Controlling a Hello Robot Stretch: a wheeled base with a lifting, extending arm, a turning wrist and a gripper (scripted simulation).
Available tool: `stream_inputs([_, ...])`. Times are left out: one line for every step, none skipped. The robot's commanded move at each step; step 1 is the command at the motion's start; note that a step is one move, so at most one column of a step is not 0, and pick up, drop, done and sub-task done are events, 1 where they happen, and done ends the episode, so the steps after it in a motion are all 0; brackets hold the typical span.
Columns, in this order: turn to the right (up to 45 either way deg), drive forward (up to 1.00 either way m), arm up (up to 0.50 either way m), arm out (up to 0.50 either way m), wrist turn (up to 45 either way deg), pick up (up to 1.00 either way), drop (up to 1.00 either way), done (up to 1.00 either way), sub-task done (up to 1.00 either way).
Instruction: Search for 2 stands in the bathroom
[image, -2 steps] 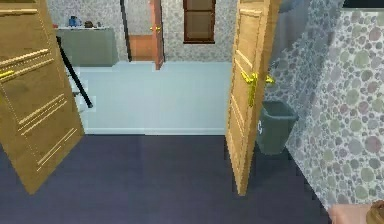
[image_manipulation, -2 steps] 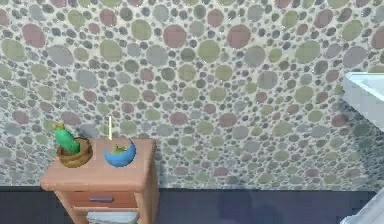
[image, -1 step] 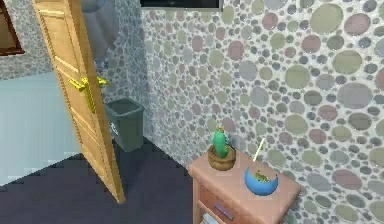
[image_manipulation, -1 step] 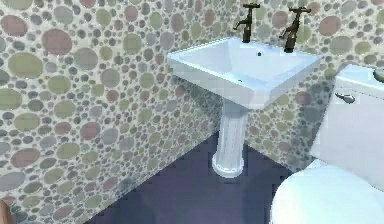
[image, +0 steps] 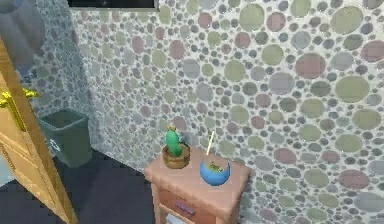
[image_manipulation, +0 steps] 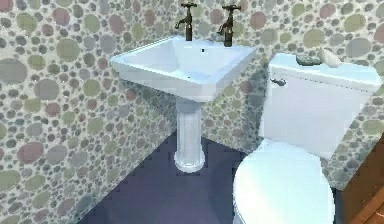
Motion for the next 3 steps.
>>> stream_inputs([0.0, 0.00, 0.00, 0.00, 0.0, 0.00, 0.00, 0.00, 1.00])
stream_inputs([-45.0, 0.00, 0.00, 0.00, 0.0, 0.00, 0.00, 0.00, 0.00])
stream_inputs([-45.0, 0.00, 0.00, 0.00, 0.0, 0.00, 0.00, 0.00, 0.00])
